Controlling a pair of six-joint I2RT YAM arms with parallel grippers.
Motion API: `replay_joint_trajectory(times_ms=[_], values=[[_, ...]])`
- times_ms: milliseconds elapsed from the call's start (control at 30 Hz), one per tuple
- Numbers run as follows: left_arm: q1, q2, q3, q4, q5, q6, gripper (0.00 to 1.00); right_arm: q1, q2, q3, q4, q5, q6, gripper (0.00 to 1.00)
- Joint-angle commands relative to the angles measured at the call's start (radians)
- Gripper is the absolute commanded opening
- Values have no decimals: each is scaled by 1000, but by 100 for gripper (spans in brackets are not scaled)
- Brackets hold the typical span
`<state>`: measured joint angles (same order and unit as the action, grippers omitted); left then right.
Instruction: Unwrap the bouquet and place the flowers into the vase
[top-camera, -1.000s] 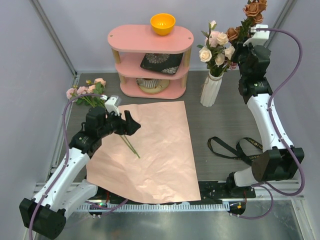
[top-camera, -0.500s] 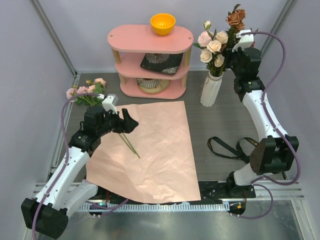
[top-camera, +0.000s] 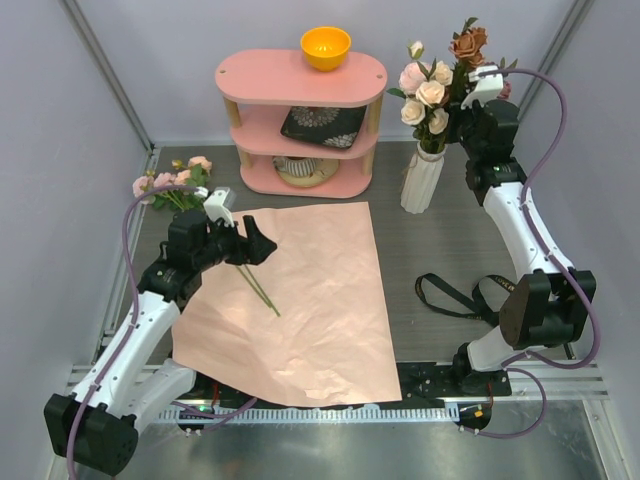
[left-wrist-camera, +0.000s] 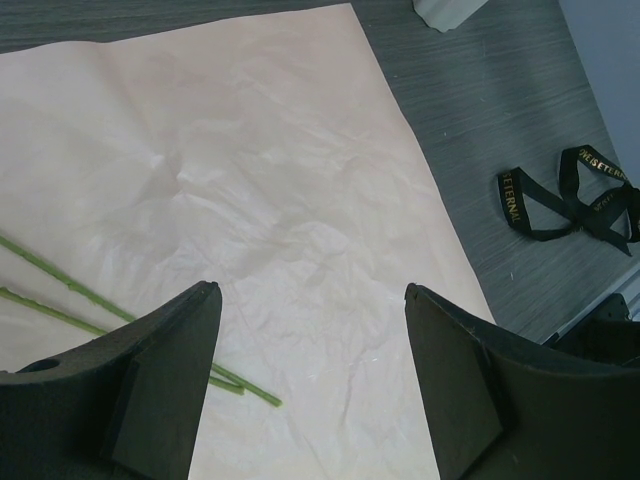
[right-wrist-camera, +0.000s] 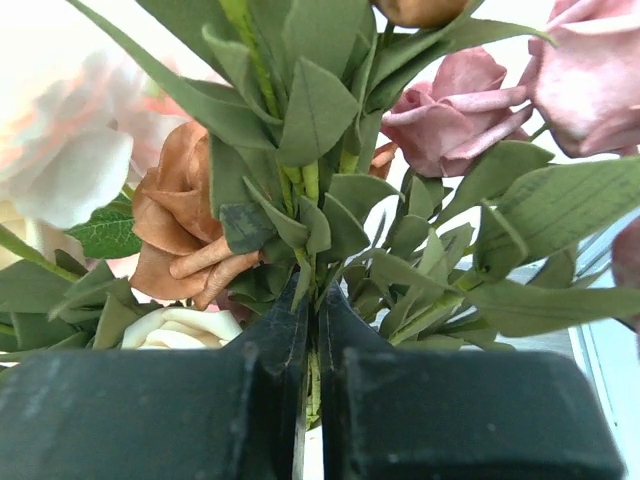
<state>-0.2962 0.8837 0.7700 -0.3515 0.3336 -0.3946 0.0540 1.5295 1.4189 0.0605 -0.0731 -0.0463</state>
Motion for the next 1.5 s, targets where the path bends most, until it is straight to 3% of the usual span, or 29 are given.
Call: replay_joint_trajectory(times_ms=[0, 200, 267, 333, 400, 433, 533, 667, 800, 900, 1067, 1267, 1467], values=[[12, 0, 15, 43, 25, -15, 78, 1, 4, -28, -2, -19, 31, 8], [12, -9, 9, 43, 10, -16, 78, 1, 6, -28, -34, -17, 89, 19], [14, -6, 9, 42, 7, -20, 79, 1, 6, -5, -54, 2, 129, 30], [17, 1, 11, 40, -8, -23, 79, 3, 6, 17, -134, 27, 164, 51], [26, 8, 12, 36, -27, -29, 79, 4, 6, 49, -216, 59, 198, 60], [31, 14, 14, 32, -31, -32, 80, 7, -2, 55, -241, 68, 210, 70], [49, 29, 17, 23, -57, -43, 80, 6, -23, 72, -336, 167, 287, 77], [74, 50, 25, 3, -109, -62, 80, 7, -86, 52, -424, 154, 355, 82], [84, 80, 48, -46, -264, -96, 79, 9, -144, 31, -491, 148, 414, 82], [97, 106, 60, -86, -392, -154, 79, 18, -208, -18, -481, 115, 431, 82], [150, 165, 75, -115, -447, -274, 80, 53, -265, -34, -484, 87, 419, 82], [276, 313, 112, -93, -337, -398, 80, 135, -321, -40, -473, 58, 393, 82], [445, 517, 74, 89, -50, -529, 73, 145, -405, -28, -430, 95, 352, 82]])
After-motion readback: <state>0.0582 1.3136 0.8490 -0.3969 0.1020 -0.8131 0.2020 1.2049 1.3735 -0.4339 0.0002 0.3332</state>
